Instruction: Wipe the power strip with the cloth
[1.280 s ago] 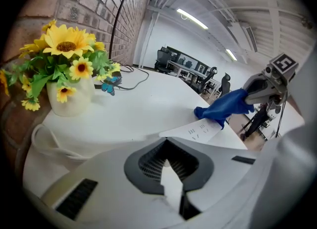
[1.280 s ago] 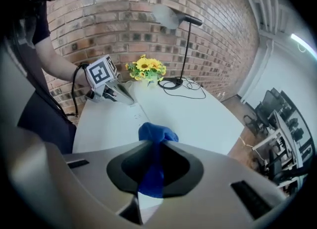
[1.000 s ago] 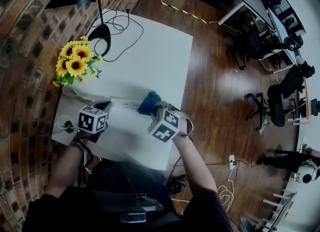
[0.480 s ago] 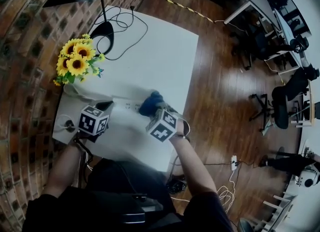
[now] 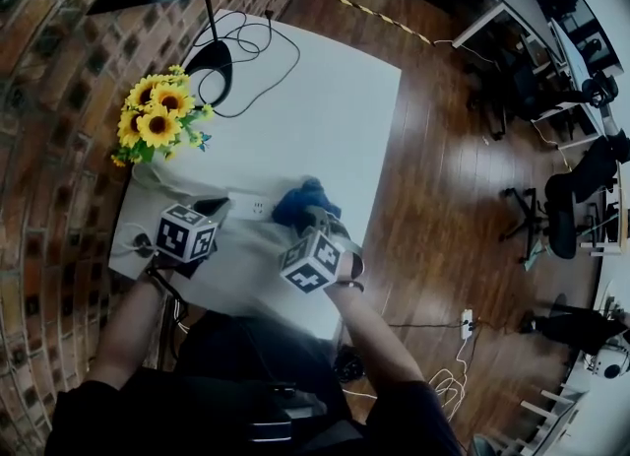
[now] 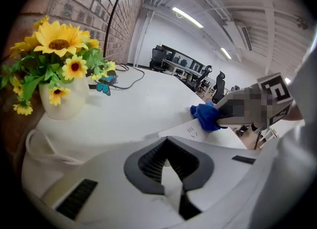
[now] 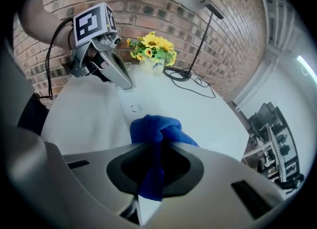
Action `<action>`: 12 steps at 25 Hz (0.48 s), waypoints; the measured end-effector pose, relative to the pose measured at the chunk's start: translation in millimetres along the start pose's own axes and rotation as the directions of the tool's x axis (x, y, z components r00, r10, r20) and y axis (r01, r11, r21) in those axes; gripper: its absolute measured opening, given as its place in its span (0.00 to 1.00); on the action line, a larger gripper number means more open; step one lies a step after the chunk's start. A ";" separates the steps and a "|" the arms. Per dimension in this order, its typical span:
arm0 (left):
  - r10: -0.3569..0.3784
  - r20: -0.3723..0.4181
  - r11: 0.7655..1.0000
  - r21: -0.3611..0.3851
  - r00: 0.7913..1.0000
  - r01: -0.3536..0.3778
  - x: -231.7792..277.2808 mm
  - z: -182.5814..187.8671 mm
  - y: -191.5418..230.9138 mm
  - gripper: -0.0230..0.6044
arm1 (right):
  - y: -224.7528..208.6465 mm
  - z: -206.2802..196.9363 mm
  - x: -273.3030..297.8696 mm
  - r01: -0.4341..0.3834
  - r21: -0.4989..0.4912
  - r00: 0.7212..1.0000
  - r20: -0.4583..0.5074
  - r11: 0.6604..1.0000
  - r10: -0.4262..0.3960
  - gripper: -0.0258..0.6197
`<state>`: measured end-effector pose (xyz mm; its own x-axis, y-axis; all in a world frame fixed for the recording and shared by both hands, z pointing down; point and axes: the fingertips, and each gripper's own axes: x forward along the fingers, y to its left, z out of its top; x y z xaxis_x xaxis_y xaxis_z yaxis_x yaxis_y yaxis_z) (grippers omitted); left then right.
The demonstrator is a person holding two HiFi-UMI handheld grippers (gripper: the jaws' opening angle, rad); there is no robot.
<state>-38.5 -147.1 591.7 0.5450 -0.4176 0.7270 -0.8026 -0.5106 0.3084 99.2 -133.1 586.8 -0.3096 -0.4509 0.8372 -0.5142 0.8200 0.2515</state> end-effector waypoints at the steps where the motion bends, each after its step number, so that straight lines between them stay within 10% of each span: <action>1: 0.000 0.005 1.000 -0.004 1.000 0.000 -0.4 -0.3 0.6 0.07 | 1.9 1.5 2.2 0.005 -0.011 1.000 -0.008 1.000 -0.005 0.11; 12: 0.005 0.031 0.999 0.046 1.000 -0.007 -1.4 0.4 -0.2 0.07 | 23.0 41.7 16.6 -0.001 -0.101 1.000 0.006 0.995 0.001 0.11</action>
<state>-39.0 -146.8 590.3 0.5478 -0.4432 0.7095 -0.7943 -0.5419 0.2748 48.9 -136.4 586.2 -0.3150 -0.4518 0.8346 -0.4308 0.8517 0.2985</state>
